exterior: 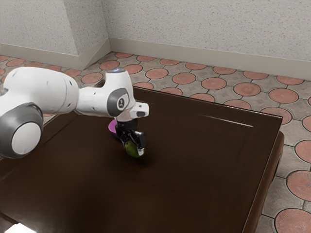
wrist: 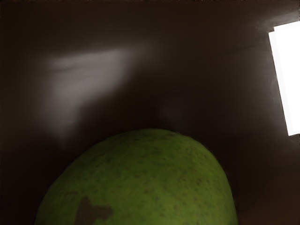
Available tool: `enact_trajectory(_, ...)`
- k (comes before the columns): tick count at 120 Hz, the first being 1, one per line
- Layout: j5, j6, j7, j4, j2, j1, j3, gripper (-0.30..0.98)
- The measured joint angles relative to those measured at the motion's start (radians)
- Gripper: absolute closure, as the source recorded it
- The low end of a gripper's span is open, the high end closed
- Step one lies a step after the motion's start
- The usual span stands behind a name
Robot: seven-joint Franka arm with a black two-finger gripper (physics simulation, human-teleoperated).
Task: Place the pear in the bowl.
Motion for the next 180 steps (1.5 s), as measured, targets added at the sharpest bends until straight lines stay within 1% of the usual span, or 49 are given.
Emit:
enact_trajectory(19,-0.011,0.011,0.033,0.017,0.018,0.007,0.001,0.2)
enact_trajectory(36,-0.012,0.017,0.052,0.019,0.023,0.008,0.001,0.28)
enact_trajectory(51,-0.005,0.02,0.063,0.021,0.002,-0.001,0.001,0.36)
enact_trajectory(64,0.004,0.018,0.067,0.034,-0.023,-0.003,0.002,0.45)
enact_trajectory(77,0.018,0.017,0.066,0.085,-0.047,0.0,0.013,0.53)
enact_trajectory(90,0.03,0.017,0.062,0.131,-0.055,0.02,0.035,0.61)
enact_trajectory(113,0.048,0.022,0.046,0.161,-0.039,0.107,0.057,0.7)
enact_trajectory(125,0.052,0.025,0.036,0.192,0.014,0.137,0.058,0.7)
enact_trajectory(144,0.052,0.033,0.023,0.25,0.08,0.145,0.055,0.69)
enact_trajectory(150,0.049,0.034,0.021,0.254,0.085,0.145,0.052,0.61)
enact_trajectory(165,0.03,0.03,0.03,0.262,0.087,0.144,0.049,0.36)
enact_trajectory(172,0.028,0.026,0.038,0.266,0.084,0.144,0.047,0.29)
enact_trajectory(180,0.025,0.023,0.048,0.267,0.081,0.143,0.046,0.23)
